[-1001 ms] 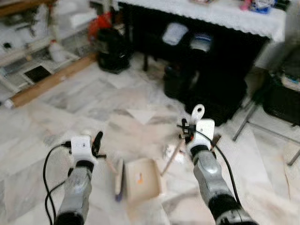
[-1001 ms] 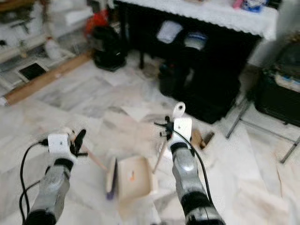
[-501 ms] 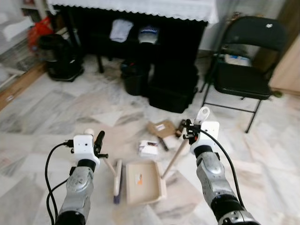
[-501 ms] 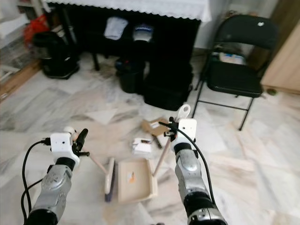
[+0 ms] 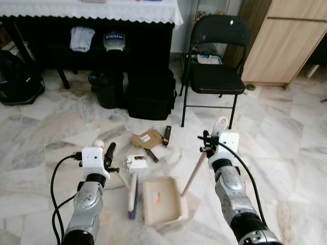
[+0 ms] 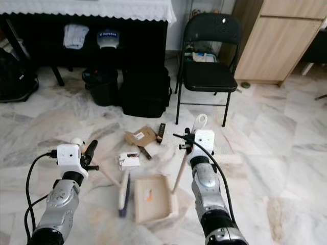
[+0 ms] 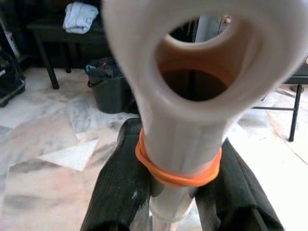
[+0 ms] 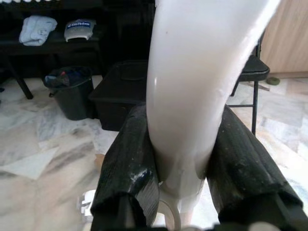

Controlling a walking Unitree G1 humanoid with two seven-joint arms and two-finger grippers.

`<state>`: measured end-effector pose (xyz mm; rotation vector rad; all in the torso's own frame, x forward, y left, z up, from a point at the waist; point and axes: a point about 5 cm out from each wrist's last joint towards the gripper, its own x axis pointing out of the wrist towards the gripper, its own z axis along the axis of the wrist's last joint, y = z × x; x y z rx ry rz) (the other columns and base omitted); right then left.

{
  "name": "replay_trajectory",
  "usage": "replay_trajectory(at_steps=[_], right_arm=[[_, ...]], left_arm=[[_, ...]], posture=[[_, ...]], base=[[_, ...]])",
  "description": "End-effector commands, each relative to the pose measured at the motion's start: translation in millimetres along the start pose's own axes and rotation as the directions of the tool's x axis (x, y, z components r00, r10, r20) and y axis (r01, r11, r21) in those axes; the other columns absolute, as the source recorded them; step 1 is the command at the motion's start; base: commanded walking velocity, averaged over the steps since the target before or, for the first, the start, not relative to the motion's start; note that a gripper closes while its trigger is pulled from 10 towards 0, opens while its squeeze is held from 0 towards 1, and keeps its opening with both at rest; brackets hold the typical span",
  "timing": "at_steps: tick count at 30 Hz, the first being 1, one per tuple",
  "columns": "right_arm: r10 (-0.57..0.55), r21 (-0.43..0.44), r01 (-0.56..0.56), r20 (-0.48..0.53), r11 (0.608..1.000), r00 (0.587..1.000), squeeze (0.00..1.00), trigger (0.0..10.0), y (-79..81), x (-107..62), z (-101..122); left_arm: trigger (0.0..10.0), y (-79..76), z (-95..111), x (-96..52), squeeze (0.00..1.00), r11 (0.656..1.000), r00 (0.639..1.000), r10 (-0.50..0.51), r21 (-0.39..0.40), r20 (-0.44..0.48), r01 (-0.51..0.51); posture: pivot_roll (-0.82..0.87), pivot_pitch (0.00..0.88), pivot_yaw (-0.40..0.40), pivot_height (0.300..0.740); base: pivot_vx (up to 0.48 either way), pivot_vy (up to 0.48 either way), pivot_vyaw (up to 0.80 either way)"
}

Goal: Sweep floor

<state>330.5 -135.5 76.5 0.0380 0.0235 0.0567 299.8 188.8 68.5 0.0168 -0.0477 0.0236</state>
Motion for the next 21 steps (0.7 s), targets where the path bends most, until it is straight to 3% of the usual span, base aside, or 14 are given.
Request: replay_trajectory(at_steps=[1, 21], right_arm=[[0.014, 0.018, -0.015, 0.063, 1.0, 0.998, 0.0, 10.0, 3.5, 3.7, 12.1], [0.011, 0.021, -0.012, 0.047, 1.0, 0.999, 0.0, 10.0, 3.4, 4.6, 10.6]], left_arm=[[10.0, 2.0, 3.4, 1.1, 0.0, 1.0, 1.0, 0.004, 0.012, 0.016, -0.004], [10.0, 5.8, 4.5, 1.3, 0.0, 0.999, 0.999, 0.033, 0.018, 0.026, -0.033]], posture=[[0.01, 0.085, -0.002, 0.74], [0.01, 0.077, -0.004, 0.74]], base=[[0.349, 0.0, 0.0], [0.411, 0.0, -0.04]])
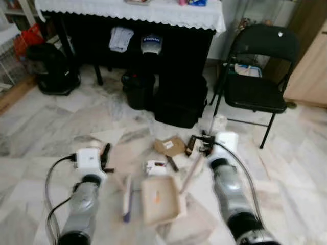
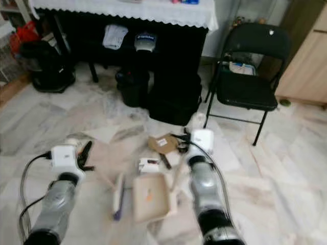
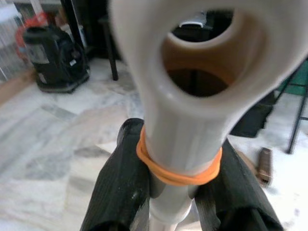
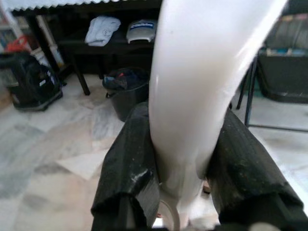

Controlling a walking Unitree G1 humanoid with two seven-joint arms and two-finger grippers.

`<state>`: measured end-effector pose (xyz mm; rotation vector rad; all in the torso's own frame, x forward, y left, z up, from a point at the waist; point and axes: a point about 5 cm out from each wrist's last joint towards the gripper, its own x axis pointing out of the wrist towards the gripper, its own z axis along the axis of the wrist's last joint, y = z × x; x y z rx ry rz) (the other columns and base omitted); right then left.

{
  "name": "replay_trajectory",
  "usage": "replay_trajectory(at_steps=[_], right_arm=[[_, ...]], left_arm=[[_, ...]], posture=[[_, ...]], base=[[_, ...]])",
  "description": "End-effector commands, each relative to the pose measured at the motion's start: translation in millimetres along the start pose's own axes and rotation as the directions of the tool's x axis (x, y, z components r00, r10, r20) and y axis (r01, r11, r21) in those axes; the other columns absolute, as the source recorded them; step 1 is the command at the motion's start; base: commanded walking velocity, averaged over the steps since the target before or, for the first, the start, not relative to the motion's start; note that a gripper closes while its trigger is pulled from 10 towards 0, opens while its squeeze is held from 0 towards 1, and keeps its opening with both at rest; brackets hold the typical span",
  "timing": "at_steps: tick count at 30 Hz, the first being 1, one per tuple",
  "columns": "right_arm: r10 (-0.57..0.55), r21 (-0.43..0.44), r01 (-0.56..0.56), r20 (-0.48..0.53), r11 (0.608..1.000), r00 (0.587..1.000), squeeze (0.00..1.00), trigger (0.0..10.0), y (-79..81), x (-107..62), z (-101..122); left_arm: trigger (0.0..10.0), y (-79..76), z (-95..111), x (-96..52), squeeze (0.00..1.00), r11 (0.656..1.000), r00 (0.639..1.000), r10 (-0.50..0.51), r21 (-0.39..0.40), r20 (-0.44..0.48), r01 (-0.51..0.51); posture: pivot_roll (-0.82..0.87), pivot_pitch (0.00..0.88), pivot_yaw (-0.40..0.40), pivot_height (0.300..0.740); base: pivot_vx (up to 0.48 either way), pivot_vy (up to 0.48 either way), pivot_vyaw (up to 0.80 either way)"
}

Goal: Sweep floor

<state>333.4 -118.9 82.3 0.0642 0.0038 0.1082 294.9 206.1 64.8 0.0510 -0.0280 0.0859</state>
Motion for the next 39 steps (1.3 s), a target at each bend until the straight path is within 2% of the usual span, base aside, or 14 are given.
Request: replay_trajectory(at_steps=[1, 3, 16, 22, 31, 33, 35, 39], right_arm=[[-0.041, -0.004, 0.041, 0.027, 0.999, 0.999, 0.0, 10.0, -13.1, 0.3, 6], [-0.037, -0.004, 0.037, 0.029, 0.999, 0.999, 0.0, 10.0, -12.7, 0.5, 6], [-0.053, -0.004, 0.054, 0.052, 0.999, 0.997, 0.0, 10.0, -15.4, -0.1, 9], [-0.071, -0.014, 0.072, 0.055, 0.997, 0.996, 0.0, 10.0, -18.2, -1.4, 8], [-0.189, -0.086, 0.192, 0.047, 0.978, 0.981, 0.0, 10.0, -35.7, -7.5, 6], [-0.252, -0.113, 0.251, 0.012, 0.961, 0.968, 0.0, 10.0, -46.2, -10.9, 0], [-0.27, -0.119, 0.269, 0.004, 0.956, 0.963, 0.0, 10.0, -50.3, -12.2, -2], [-0.337, -0.186, 0.324, -0.04, 0.927, 0.941, 0.0, 10.0, -60.2, -14.7, -8]], left_arm=[[10.0, -11.6, 9, 5.1, 0.0, 0.999, 0.999, -0.026, -0.018, 0.046, 0.027], [10.0, -11.1, 9, 5.4, 0.0, 1.0, 0.999, -0.023, -0.017, 0.047, 0.024], [10.0, -8.8, 10, 6.2, 0.0, 1.0, 0.999, -0.006, -0.016, 0.052, 0.007], [10.0, -8.6, 10, 6.4, 0.0, 1.0, 0.998, -0.007, -0.021, 0.054, 0.008], [10.0, -9.2, 9, 6.6, 0.0, 1.0, 0.999, -0.009, -0.019, 0.049, 0.01], [10.0, -9.7, 9, 6.5, 0.0, 1.0, 0.999, -0.01, -0.02, 0.048, 0.011], [10.0, -9.9, 9, 6.3, 0.0, 1.0, 0.999, -0.01, -0.02, 0.048, 0.011], [10.0, -10.1, 9, 6.0, 0.0, 1.0, 0.999, -0.011, -0.022, 0.048, 0.012]], posture=[[0.01, 0.077, -0.004, 0.74], [0.01, 0.076, -0.005, 0.74], [0.01, 0.08, -0.004, 0.74], [0.01, 0.084, -0.002, 0.74], [0.0, 0.086, 0.0, 0.74], [0.0, 0.086, 0.0, 0.74], [0.0, 0.086, 0.0, 0.74], [0.0, 0.086, -0.002, 0.74]], base=[[0.409, 0.0, -0.75], [0.411, 0.0, -0.76], [0.398, 0.0, 0.0], [0.0, 0.0, 0.0], [0.0, 0.0, 0.0], [0.0, 0.0, 0.0], [0.0, 0.0, 0.0], [0.0, 0.0, 0.0]])
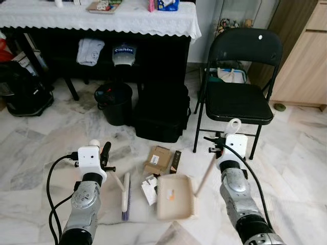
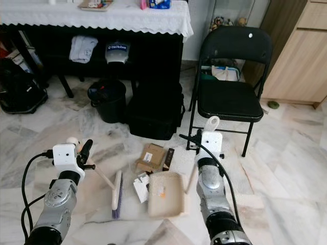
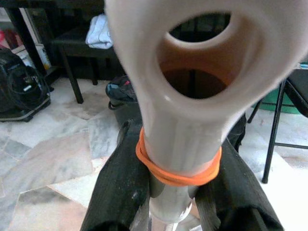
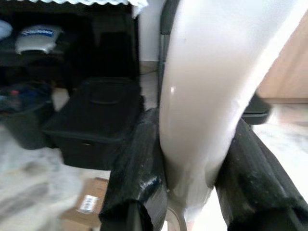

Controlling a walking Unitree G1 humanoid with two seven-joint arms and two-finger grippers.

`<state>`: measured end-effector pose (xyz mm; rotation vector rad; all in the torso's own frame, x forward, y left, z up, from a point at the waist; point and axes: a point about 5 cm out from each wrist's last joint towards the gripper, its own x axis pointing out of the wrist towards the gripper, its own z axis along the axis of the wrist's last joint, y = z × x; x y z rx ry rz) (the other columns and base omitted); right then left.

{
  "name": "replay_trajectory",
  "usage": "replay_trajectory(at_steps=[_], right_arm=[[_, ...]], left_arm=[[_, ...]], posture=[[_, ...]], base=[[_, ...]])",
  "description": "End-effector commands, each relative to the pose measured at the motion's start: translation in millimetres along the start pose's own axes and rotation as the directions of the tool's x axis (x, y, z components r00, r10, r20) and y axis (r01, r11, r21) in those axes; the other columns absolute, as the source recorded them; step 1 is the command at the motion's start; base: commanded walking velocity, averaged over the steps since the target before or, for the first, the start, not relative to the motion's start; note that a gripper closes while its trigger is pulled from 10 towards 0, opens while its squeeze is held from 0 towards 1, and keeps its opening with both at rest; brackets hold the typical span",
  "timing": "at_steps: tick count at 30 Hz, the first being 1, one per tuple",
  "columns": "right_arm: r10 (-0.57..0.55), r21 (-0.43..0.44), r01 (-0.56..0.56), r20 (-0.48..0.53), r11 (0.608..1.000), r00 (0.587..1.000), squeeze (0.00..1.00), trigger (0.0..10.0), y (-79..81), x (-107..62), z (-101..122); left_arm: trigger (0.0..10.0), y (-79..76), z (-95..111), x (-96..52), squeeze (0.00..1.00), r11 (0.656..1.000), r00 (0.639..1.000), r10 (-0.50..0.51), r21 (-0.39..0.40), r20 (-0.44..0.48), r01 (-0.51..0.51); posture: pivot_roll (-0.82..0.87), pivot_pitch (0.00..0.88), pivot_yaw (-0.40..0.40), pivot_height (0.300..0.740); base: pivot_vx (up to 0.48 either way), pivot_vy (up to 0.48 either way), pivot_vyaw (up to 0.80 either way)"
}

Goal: Sweep floor

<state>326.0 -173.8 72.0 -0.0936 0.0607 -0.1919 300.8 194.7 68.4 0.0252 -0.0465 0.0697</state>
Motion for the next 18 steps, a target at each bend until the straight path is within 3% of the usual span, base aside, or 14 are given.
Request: replay_trajectory(at_steps=[1, 5, 12, 18], right_arm=[[-0.037, -0.026, 0.036, -0.014, 0.999, 0.999, 0.0, 10.0, -5.8, 0.5, -2], [-0.107, -0.075, 0.103, -0.056, 0.992, 0.993, 0.0, 10.0, -15.2, 0.4, -8], [-0.13, -0.097, 0.123, -0.078, 0.988, 0.988, 0.0, 10.0, -17.5, 1.1, -11], [-0.056, -0.055, 0.052, -0.079, 0.997, 0.995, 0.0, 10.0, -5.5, 2.1, -10]], left_arm=[[10.0, 1.5, 5, 1.1, 0.0, 1.0, 1.0, 0.003, 0.005, 0.03, -0.004], [10.0, 1.6, 4, 0.4, 0.0, 1.0, 1.0, 0.006, 0.003, 0.029, -0.006], [10.0, 1.0, 3, -0.1, 0.0, 1.0, 1.0, 0.007, -0.005, 0.024, -0.007], [10.0, -0.7, 2, -0.5, 0.0, 1.0, 1.0, -0.001, -0.009, 0.017, 0.001]], posture=[[0.0, 0.086, -0.002, 0.74], [0.0, 0.087, -0.003, 0.74], [0.0, 0.085, -0.003, 0.74], [0.0, 0.078, -0.004, 0.74]], base=[[0.0, 0.0, 0.0], [0.0, 0.0, 0.0], [0.0, 0.0, 0.0], [0.0, 0.0, 0.0]])
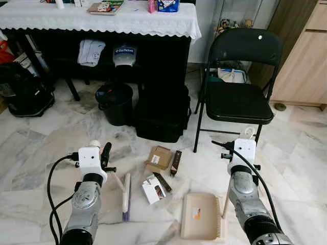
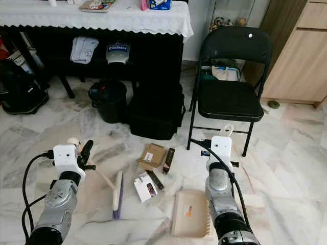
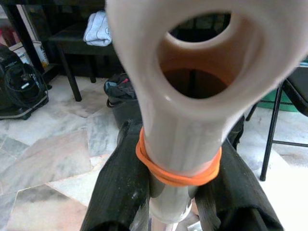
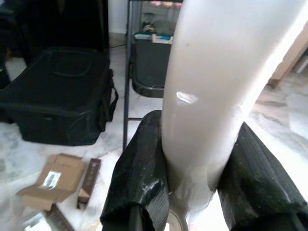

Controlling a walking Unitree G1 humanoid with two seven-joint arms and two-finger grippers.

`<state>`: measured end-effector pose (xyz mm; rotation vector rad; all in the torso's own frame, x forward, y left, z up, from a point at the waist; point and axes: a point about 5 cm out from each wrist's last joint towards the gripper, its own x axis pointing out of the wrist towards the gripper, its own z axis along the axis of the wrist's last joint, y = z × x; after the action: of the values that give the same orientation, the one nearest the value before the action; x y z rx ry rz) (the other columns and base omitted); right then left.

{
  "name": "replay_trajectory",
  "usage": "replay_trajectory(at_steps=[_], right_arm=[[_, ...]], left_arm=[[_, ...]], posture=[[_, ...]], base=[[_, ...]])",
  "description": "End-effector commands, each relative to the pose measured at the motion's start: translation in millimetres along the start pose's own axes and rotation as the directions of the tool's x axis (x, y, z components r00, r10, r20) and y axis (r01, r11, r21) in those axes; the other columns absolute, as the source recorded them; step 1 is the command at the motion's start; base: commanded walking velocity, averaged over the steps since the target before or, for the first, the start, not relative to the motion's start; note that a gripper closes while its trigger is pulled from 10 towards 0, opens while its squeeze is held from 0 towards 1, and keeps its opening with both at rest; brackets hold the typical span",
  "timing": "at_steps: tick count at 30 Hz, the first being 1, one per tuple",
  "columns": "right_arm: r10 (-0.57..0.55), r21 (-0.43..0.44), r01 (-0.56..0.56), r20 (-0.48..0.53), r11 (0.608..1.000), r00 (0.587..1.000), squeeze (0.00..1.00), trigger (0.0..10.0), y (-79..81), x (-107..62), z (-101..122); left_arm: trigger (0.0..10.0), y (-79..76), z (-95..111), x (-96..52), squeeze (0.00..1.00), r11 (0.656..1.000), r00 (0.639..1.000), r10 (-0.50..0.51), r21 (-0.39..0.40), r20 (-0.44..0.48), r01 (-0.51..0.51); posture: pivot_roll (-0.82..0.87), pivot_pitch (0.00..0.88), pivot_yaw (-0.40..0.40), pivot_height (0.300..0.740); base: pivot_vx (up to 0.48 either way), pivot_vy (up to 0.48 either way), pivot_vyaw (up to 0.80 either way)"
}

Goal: Sweep floor

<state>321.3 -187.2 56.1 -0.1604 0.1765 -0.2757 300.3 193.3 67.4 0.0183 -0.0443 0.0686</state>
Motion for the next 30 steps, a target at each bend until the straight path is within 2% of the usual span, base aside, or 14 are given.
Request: replay_trajectory(at_steps=[1, 12, 17, 24, 30], right_arm=[[0.029, 0.019, -0.029, 0.03, 0.999, 0.999, 0.0, 10.0, 7.0, 1.8, 7], [0.007, -0.013, -0.007, 0.028, 1.0, 1.0, 0.0, 10.0, -2.3, 5.3, 6], [-0.02, -0.049, 0.022, 0.044, 0.999, 0.999, 0.0, 10.0, -10.7, 7.8, 8], [0.031, 0.002, -0.032, 0.111, 0.999, 0.993, 0.0, 10.0, -4.5, 6.1, 14], [0.084, 0.001, -0.084, 0.088, 0.996, 0.993, 0.0, 10.0, 3.6, 4.1, 9]], left_arm=[[10.0, 0.4, 2, -0.1, 0.0, 1.0, 1.0, -0.001, -0.004, 0.019, 0.001], [10.0, -0.4, 2, -1.2, 0.0, 1.0, 1.0, -0.006, -0.017, 0.017, 0.006], [10.0, -1.1, 0, -1.2, 0.0, 0.999, 1.0, -0.009, -0.052, 0.009, 0.01], [10.0, -0.3, 1, -1.3, 0.0, 0.998, 1.0, -0.009, -0.056, 0.009, 0.01], [10.0, 0.4, 2, -1.0, 0.0, 0.998, 1.0, -0.015, -0.061, 0.012, 0.015]], posture=[[0.0, 0.075, -0.006, 0.74], [0.0, 0.07, -0.006, 0.74], [0.0, 0.075, -0.003, 0.74], [0.01, 0.08, -0.001, 0.74], [0.01, 0.089, 0.002, 0.74]], base=[[0.0, 0.0, 0.0], [0.0, 0.0, 0.0], [0.0, 0.0, 0.0], [0.0, 0.0, 0.0], [0.0, 0.0, 0.0]])
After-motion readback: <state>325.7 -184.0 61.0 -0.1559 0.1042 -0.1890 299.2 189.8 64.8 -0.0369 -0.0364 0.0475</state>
